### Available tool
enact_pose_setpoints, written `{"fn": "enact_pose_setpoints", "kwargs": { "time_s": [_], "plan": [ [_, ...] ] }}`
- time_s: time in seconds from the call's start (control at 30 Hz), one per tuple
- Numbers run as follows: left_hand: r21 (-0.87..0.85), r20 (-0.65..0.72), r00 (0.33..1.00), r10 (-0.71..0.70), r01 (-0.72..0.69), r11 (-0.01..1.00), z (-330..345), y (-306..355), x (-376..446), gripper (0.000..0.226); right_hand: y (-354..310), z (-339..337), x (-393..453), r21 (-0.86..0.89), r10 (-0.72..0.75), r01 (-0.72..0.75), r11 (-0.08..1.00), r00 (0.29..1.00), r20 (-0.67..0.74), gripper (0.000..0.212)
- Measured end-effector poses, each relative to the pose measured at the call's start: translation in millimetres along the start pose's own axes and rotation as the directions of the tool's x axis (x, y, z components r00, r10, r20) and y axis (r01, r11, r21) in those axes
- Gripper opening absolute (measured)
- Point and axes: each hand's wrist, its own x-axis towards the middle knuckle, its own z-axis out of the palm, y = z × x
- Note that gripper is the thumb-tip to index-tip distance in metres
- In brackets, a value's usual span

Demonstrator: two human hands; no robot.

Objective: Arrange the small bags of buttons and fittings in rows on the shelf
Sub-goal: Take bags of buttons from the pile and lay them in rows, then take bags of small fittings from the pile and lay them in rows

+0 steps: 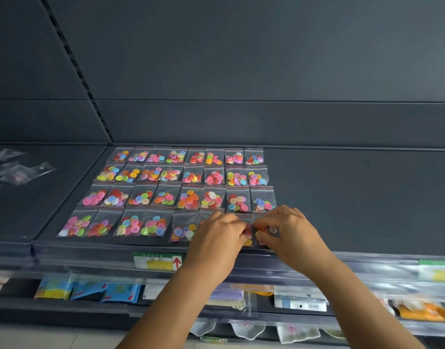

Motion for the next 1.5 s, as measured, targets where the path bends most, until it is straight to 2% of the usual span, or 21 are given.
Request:
{"fn": "enact_pose_setpoints", "kwargs": {
  "time_s": [0.2,0.37,0.57,0.77,0.9,1.23,1.5],
  "plan": [
    [0.029,-0.027,0.999,-0.026,0.027,0.999,-7.7,1.9,-5.4,0.041,-4.5,-0.1,4.6,-0.058,0.005,-0.005,0.998,1.000,0.007,0.012],
    [0.075,-0.084,0.993,-0.080,0.086,0.993,-21.8,-11.9,-16.0,0.049,-26.7,4.0,16.6,-0.108,-0.035,0.037,0.993,0.999,0.014,0.039],
    [0.082,-0.152,0.975,-0.162,0.175,0.981,-43.9,-53.1,-31.6,0.051,-71.1,19.5,41.4,-0.171,-0.135,0.141,0.975,0.990,0.048,0.054],
    [0.067,-0.213,0.941,-0.264,0.284,0.957,-76.1,-132.1,-55.7,0.052,-142.9,54.0,83.2,-0.184,-0.218,0.230,0.956,0.972,0.081,0.056],
    [0.072,-0.239,0.930,-0.280,0.305,0.950,-103.0,-195.5,-72.5,0.050,-202.6,89.9,114.6,-0.170,-0.249,0.262,0.950,0.964,0.093,0.054],
    [0.067,-0.199,0.903,-0.381,0.400,0.914,-153.1,-360.7,-117.3,0.056,-331.7,179.0,182.7,-0.106,-0.252,0.269,0.957,0.956,0.152,0.052],
    [0.119,-0.148,0.840,-0.522,0.539,0.834,-146.8,-436.1,-130.1,0.057,-374.3,222.8,226.7,-0.127,-0.241,0.279,0.952,0.936,0.257,0.054]
  ]
}}
